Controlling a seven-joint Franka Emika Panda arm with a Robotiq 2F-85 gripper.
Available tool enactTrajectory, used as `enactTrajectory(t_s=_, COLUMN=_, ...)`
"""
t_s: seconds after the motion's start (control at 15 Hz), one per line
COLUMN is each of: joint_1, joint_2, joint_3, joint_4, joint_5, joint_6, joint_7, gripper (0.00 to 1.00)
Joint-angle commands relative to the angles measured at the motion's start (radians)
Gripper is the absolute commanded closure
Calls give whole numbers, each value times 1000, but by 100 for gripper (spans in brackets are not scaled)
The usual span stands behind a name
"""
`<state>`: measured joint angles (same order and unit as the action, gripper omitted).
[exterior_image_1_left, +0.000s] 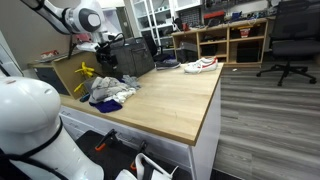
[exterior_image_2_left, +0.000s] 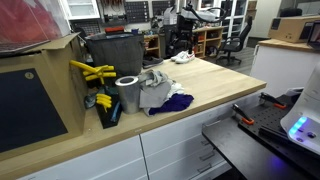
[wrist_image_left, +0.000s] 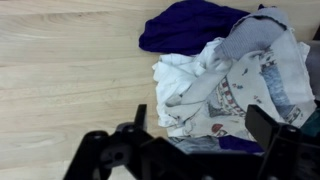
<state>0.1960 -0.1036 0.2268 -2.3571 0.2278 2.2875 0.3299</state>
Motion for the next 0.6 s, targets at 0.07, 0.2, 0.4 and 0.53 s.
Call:
enactTrajectory(t_s=0.07, joint_1=36, joint_2=122, joint_3=17, joint_4=83, joint_5=57, joint_6=21, joint_7=-28, gripper=0)
enactTrajectory(t_s=0.2, joint_1=52, joint_2=175, joint_3=31, joint_4=116, joint_5=62, joint_6=27, joint_7=-27, gripper=0)
enactTrajectory(t_s=0.4, joint_1=75, joint_2=252, joint_3=47, joint_4=169, joint_5=53, joint_6=36, joint_7=-24, gripper=0)
enactTrajectory(t_s=0.53, joint_1=87, joint_2=297, joint_3=52, joint_4=208, joint_5=35, joint_6=39, joint_7=-22, gripper=0)
